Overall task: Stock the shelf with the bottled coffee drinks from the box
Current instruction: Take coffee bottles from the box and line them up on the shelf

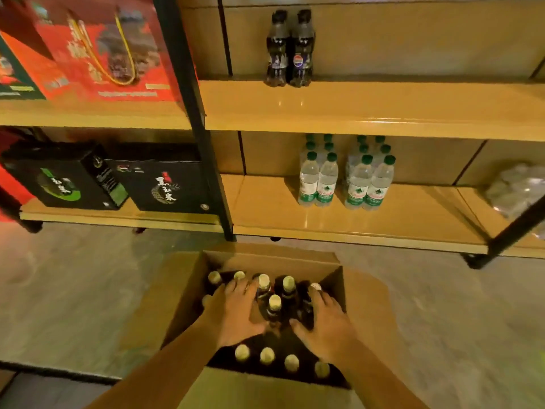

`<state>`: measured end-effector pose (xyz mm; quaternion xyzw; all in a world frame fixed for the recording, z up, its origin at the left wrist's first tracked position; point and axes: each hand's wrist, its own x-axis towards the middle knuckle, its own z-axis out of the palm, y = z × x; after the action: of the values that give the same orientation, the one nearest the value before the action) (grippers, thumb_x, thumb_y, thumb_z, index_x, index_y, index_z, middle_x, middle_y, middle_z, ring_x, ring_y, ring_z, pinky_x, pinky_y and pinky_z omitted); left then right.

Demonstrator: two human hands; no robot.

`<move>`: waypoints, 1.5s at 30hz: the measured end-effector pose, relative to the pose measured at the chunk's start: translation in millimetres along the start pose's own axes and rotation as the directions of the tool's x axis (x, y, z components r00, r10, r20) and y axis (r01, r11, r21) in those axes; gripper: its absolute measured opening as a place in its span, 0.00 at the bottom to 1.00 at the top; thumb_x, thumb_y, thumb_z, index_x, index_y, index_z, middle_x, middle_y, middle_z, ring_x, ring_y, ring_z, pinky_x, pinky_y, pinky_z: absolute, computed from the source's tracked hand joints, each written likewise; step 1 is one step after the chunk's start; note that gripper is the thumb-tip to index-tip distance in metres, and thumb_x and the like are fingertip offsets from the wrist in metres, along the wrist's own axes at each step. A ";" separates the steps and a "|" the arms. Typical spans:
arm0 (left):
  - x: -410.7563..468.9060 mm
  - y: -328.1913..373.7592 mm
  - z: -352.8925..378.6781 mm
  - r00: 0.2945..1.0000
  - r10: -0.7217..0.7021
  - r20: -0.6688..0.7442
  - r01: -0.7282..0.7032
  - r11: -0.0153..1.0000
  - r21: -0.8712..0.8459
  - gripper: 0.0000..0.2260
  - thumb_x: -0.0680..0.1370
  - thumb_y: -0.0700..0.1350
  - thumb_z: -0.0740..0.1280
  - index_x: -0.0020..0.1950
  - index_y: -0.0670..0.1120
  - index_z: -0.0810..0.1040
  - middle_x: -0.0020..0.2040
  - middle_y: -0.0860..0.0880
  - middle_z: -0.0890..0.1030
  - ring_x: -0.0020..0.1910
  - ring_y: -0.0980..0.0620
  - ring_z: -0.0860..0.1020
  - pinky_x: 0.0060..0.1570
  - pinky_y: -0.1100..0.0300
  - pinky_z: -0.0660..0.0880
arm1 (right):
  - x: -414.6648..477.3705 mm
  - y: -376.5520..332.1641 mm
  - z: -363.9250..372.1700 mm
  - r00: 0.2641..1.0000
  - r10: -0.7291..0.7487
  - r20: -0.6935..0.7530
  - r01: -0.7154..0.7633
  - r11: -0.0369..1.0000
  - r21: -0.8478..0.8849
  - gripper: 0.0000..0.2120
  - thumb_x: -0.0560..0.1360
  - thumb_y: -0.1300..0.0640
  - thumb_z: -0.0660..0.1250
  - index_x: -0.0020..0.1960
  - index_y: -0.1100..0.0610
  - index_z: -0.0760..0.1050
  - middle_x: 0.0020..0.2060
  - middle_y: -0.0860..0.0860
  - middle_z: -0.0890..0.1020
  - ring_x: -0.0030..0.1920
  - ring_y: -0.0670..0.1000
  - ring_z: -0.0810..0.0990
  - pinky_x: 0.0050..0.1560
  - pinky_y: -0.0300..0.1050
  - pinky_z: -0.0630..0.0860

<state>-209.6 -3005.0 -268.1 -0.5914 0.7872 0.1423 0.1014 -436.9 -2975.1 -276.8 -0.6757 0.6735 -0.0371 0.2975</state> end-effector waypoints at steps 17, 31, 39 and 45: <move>101.9 -26.8 93.5 0.912 0.125 0.390 0.058 0.903 -0.425 0.42 0.71 0.57 0.74 0.80 0.51 0.57 0.77 0.49 0.65 0.76 0.48 0.65 0.73 0.49 0.66 | 40.7 8.2 73.1 0.624 0.738 0.259 -0.623 0.269 0.734 0.06 0.75 0.57 0.69 0.50 0.59 0.78 0.40 0.56 0.82 0.41 0.55 0.81 0.42 0.48 0.79; 130.6 -29.4 142.0 0.941 0.183 0.284 0.021 0.807 -0.590 0.23 0.77 0.43 0.71 0.70 0.59 0.73 0.66 0.57 0.78 0.68 0.57 0.74 0.71 0.55 0.69 | 81.6 13.9 97.5 0.616 0.769 0.172 -0.660 0.384 0.646 0.28 0.78 0.56 0.71 0.74 0.57 0.64 0.63 0.57 0.78 0.65 0.57 0.77 0.66 0.53 0.73; 134.2 -20.0 149.9 0.928 0.219 0.302 0.012 0.791 -0.612 0.26 0.73 0.45 0.72 0.65 0.64 0.68 0.66 0.55 0.76 0.67 0.53 0.73 0.70 0.47 0.70 | 88.2 30.3 100.4 0.736 0.655 0.168 -0.599 0.516 0.612 0.16 0.79 0.62 0.69 0.66 0.57 0.72 0.59 0.54 0.78 0.62 0.55 0.77 0.68 0.51 0.72; 124.5 -27.7 122.4 0.947 0.196 0.254 0.060 0.670 -0.740 0.27 0.68 0.47 0.80 0.63 0.61 0.75 0.58 0.59 0.83 0.59 0.62 0.78 0.65 0.53 0.75 | 72.1 15.2 75.8 0.798 0.595 -0.093 -0.367 0.603 0.709 0.16 0.73 0.61 0.74 0.57 0.46 0.77 0.46 0.42 0.83 0.49 0.42 0.81 0.58 0.49 0.79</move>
<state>-218.9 -3082.5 -426.8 -0.5210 0.6571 0.5439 -0.0288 -409.8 -3014.3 -371.1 -0.3001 0.8125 -0.2981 0.4011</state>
